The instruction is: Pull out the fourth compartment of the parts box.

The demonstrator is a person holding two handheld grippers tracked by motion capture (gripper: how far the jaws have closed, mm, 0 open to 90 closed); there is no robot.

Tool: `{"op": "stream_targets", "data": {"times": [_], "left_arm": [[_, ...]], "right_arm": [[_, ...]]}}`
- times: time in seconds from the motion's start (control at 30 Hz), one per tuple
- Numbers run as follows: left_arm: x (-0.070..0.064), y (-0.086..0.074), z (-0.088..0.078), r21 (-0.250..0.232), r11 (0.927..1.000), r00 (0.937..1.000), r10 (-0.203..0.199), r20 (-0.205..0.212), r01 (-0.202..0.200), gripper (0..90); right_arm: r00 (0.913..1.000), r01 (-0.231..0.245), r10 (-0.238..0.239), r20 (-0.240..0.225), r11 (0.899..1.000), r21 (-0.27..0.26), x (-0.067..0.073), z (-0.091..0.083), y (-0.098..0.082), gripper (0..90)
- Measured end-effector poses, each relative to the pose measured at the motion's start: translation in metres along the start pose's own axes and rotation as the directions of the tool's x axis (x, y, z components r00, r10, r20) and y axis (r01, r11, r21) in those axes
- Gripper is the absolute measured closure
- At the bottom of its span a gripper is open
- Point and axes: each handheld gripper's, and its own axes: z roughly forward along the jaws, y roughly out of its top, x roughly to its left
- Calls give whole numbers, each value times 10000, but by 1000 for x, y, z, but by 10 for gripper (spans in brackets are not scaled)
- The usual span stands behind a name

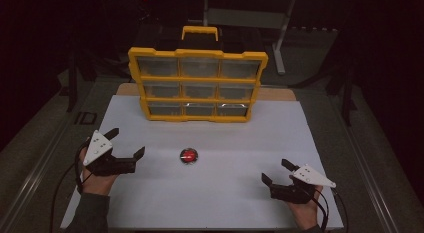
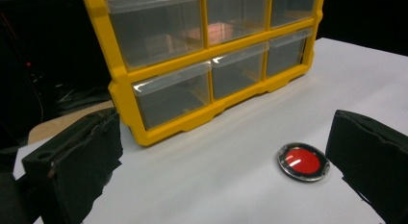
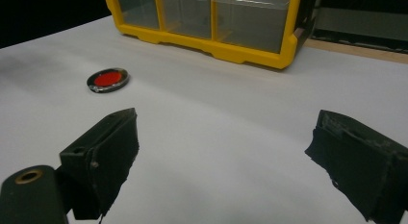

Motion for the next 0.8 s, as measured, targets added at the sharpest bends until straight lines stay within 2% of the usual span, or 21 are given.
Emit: {"op": "stream_targets", "data": {"times": [0.17,0.8], "left_arm": [[4,8,7,34,9997,9997,258,-17,-258,0],[11,29,30,78,9970,9970,769,16,-769,0]], "right_arm": [[10000,6,-6,-41,10000,11,0,1,0,88],[9999,3,-3,-117,10000,46,1,2,0,88]]}}
